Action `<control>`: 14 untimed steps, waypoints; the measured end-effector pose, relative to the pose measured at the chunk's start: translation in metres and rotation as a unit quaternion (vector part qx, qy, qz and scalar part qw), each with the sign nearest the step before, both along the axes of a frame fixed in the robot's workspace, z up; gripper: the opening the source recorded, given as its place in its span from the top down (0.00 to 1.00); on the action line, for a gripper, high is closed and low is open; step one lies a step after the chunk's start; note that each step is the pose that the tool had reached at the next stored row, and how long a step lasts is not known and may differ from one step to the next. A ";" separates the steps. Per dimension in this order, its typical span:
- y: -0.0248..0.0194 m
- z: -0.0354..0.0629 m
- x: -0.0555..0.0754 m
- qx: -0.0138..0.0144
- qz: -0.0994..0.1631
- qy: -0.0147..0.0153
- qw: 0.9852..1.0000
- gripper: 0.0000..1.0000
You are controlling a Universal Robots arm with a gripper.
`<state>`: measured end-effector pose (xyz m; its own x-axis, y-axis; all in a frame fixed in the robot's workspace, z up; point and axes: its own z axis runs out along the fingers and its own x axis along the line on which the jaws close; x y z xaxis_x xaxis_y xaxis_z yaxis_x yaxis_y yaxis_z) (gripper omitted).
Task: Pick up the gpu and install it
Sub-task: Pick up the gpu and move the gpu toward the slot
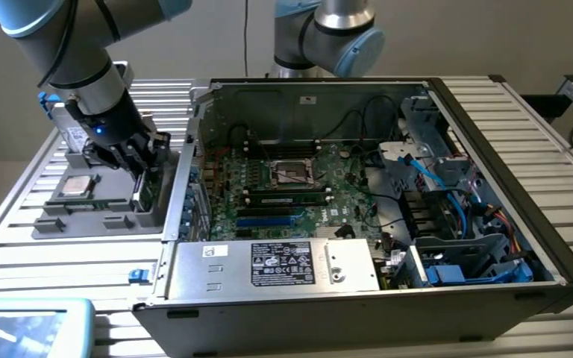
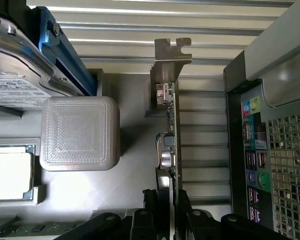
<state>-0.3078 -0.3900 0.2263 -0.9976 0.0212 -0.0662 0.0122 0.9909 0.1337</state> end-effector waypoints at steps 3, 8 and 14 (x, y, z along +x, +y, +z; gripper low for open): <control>0.0000 0.0003 0.000 0.000 0.000 0.000 1.000 0.72; -0.0001 0.0214 -0.001 0.000 0.000 0.000 1.000 0.72; -0.0005 0.0490 -0.002 0.000 0.000 0.000 1.000 0.72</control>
